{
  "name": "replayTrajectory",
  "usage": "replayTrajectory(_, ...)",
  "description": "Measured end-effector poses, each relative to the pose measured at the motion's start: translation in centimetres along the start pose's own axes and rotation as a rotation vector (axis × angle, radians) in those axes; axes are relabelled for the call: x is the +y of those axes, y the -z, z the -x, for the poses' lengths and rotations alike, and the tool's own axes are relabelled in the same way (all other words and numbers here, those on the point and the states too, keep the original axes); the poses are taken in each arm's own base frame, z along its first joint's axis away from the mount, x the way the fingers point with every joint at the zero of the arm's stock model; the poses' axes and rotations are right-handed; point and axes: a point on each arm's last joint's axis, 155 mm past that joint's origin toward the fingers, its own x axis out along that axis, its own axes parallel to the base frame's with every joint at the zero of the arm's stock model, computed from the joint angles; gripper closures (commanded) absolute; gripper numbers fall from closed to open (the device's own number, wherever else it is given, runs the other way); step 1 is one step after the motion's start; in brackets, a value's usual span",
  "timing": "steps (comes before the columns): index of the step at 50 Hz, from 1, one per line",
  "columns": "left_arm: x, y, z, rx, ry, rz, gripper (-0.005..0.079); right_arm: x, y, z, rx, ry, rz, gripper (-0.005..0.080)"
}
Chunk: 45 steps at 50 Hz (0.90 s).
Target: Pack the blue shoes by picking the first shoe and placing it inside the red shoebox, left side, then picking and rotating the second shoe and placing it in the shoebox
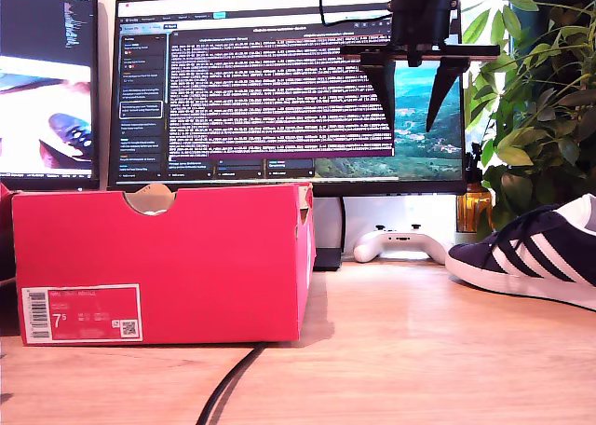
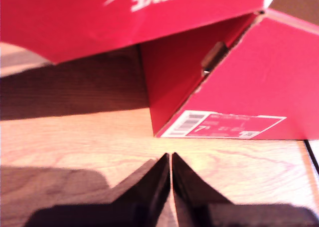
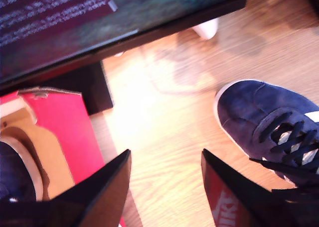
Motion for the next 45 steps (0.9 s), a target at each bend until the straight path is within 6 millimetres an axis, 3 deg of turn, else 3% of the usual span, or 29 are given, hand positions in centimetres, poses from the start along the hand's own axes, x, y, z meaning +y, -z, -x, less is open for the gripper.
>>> replayTrajectory(11,0.1,0.2,0.0,0.008,-0.003,0.003,0.0764,-0.5,-0.5,0.0,-0.023,0.024,-0.034,0.0342)
replayTrajectory(19,0.2,0.4,0.0,0.017,-0.007,0.007,0.0764,-2.0,-1.9,0.7,-0.048,0.029,-0.110,0.0343)
replayTrajectory(23,0.2,0.5,0.0,0.019,-0.007,0.007,0.0764,-3.2,-3.2,2.4,-0.088,0.025,-0.144,0.0343)
replayTrajectory(30,0.2,0.5,0.0,0.019,-0.007,0.007,0.0764,-5.3,-5.5,7.4,-0.188,-0.011,-0.183,0.0343)
replayTrajectory(36,0.2,0.5,0.0,0.019,-0.007,0.007,0.0764,-6.1,-6.2,11.3,-0.251,-0.056,-0.201,0.0343)
replayTrajectory(41,0.2,0.5,0.0,0.020,-0.008,0.007,0.0764,-6.1,-6.1,12.4,-0.265,-0.073,-0.200,0.0343)
replayTrajectory(45,0.2,0.5,0.0,0.020,-0.008,0.007,0.0764,-6.2,-5.7,11.7,-0.249,-0.058,-0.194,0.0343)
